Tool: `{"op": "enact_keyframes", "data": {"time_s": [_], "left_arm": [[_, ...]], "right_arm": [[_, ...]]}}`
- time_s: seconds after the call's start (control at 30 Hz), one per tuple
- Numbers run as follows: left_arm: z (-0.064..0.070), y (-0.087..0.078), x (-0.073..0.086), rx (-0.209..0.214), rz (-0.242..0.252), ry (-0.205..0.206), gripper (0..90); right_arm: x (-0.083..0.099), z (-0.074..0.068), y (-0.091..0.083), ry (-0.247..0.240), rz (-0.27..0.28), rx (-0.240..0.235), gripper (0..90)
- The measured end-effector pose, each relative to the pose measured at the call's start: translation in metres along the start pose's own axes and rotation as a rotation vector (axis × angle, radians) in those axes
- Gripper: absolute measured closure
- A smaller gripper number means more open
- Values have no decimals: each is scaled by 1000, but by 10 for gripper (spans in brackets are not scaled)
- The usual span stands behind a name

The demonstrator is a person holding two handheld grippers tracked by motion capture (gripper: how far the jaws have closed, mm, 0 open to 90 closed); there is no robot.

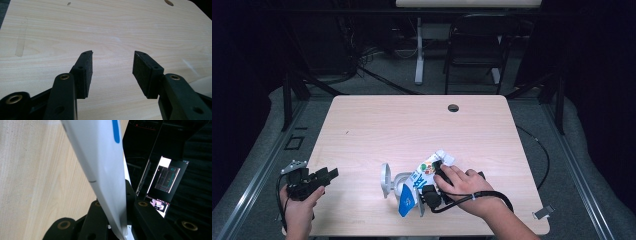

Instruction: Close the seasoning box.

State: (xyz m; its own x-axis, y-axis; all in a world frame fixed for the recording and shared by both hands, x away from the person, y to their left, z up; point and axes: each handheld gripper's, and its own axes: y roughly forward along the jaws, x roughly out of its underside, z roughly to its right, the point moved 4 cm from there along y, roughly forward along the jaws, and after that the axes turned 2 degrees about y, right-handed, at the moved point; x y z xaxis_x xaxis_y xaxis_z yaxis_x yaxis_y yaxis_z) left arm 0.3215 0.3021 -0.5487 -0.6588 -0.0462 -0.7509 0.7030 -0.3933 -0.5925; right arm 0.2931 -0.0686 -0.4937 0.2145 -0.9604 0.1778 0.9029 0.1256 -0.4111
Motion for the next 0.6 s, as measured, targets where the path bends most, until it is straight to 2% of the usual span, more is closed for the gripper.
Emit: {"op": "enact_keyframes", "data": {"time_s": [0.03,0.13,0.17,0.2,0.33,0.37,0.47,0.53,0.6], "left_arm": [[0,0,0,-1,0,1,512],[0,0,0,-4,4,1,512],[-1,0,0,-2,0,1,512],[-1,1,1,-4,8,0,512],[-2,0,1,-5,11,-3,512],[-2,0,1,-4,9,-1,512],[-3,-1,1,-5,13,-6,512],[-3,-1,1,-5,12,-6,512],[-3,-1,1,-5,13,-5,512]], "right_arm": [[0,0,-1,-5,-6,1,864],[2,-1,-1,25,2,-9,866],[3,0,-2,16,-9,-4,866],[4,-1,-1,35,7,-11,866],[6,-2,-1,65,-1,-27,867],[6,-2,-1,88,6,-33,867],[8,-3,0,115,14,-47,868],[8,-3,-1,119,2,-54,868],[8,-5,0,150,19,-59,869]]}}
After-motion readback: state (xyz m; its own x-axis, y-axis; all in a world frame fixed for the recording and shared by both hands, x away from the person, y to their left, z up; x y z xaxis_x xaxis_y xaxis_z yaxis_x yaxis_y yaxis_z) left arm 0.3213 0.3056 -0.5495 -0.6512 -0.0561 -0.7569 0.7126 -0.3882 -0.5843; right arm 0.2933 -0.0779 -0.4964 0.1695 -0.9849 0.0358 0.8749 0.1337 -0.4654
